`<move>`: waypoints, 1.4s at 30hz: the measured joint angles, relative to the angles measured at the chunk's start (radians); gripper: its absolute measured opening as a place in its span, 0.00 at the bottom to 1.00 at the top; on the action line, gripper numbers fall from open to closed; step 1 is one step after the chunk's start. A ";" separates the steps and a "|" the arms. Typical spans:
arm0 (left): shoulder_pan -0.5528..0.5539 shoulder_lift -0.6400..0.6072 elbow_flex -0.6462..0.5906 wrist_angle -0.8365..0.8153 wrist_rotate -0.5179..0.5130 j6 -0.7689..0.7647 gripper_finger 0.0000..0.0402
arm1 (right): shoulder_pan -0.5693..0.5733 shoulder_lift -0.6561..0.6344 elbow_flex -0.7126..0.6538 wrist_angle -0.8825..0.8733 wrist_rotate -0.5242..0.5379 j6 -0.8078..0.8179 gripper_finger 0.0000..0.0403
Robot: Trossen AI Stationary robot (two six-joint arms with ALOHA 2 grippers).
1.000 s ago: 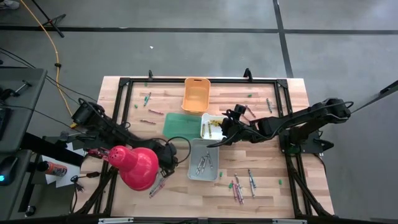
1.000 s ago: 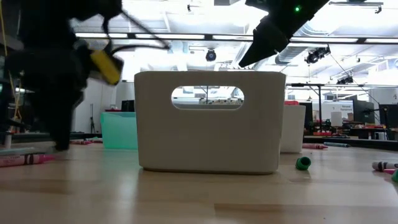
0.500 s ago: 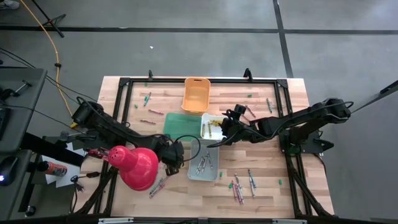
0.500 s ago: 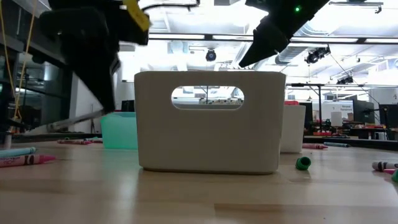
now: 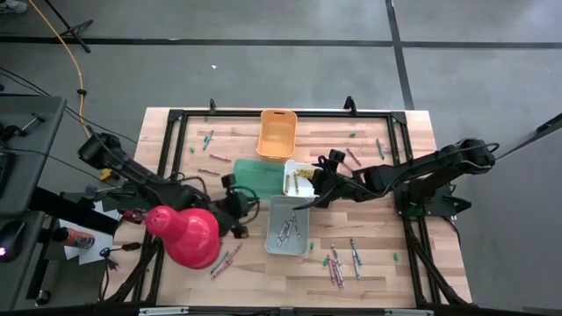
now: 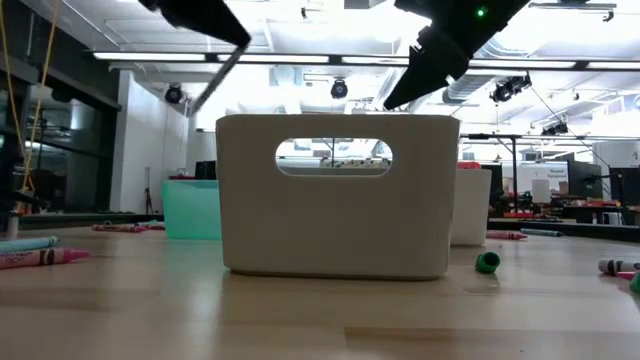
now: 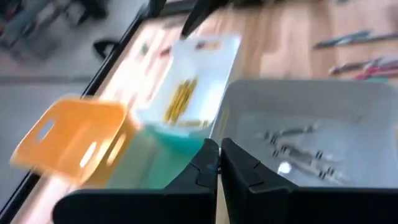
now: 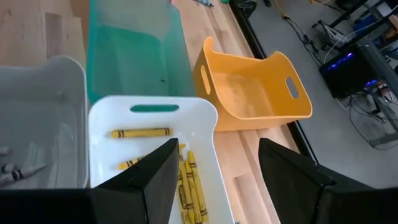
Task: Sort crayons
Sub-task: Put the white crayon into the gray bin
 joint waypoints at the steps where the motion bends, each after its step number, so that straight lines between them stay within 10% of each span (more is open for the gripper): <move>1: 0.018 -0.015 -0.047 0.106 0.026 0.062 0.00 | 0.000 0.000 0.000 0.003 -0.007 0.000 0.53; 7: 0.192 -0.059 -0.313 0.807 0.387 0.388 0.00 | 0.000 0.000 0.000 0.017 -0.013 -0.008 0.53; 13: 0.372 -0.046 -0.415 1.170 0.680 0.474 0.00 | 0.000 0.000 0.000 0.022 -0.019 -0.016 0.53; 22: 0.509 -0.044 -0.422 1.188 0.861 0.488 0.00 | 0.000 0.000 0.000 0.149 -0.127 -0.080 0.53; 42: 0.500 -0.044 -0.421 1.165 0.864 0.542 0.00 | 0.000 0.000 0.000 0.245 -0.199 -0.137 0.53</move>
